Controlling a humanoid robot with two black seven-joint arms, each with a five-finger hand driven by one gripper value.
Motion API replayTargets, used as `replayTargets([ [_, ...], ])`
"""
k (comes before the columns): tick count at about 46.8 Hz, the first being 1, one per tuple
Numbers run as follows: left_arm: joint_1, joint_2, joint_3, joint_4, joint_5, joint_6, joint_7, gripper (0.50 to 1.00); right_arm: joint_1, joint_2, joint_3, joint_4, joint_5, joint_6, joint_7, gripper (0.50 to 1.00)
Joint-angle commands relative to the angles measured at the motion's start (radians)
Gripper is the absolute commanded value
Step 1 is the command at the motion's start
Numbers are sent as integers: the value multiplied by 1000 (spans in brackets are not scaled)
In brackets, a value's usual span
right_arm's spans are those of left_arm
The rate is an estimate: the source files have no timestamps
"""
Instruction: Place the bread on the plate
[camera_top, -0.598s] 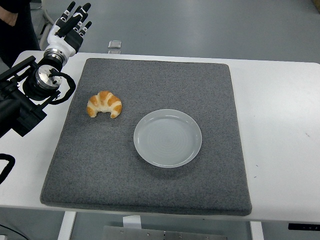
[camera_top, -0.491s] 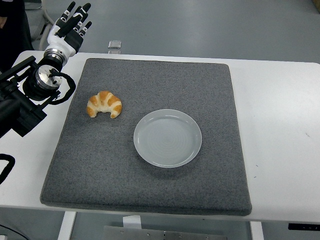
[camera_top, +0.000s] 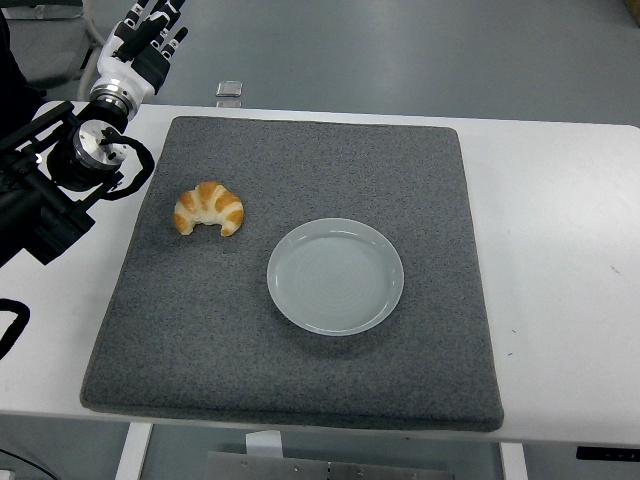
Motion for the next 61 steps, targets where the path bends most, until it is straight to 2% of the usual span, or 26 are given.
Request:
replayTargets([
  [1, -12, -1, 4, 1, 117, 3, 0, 1000, -1, 0, 0, 0, 0, 0, 0, 932],
  [12, -24, -2, 4, -3, 516, 18, -1, 1000, 1, 0, 0, -2, 0, 0, 0, 930],
  [21, -20, 30, 27, -79, 650, 6, -1, 1000, 1, 0, 0, 0, 0, 0, 0, 930],
  [25, -34, 84, 107, -137, 671, 6, -6, 1000, 1, 0, 0, 0, 0, 0, 0, 930],
  [32, -126, 179, 306, -220, 682, 15, -4, 1000, -1, 0, 0, 0, 0, 0, 0, 930],
  [43, -253, 274, 566, -295, 705, 11, -4, 1000, 1, 0, 0, 0, 0, 0, 0, 930],
  [49, -311, 328, 684, -367, 824, 12, -4, 1000, -1, 0, 0, 0, 0, 0, 0, 932],
  [61, -327, 397, 782, -475, 1074, 12, -3, 1000, 1, 0, 0, 0, 0, 0, 0, 930],
])
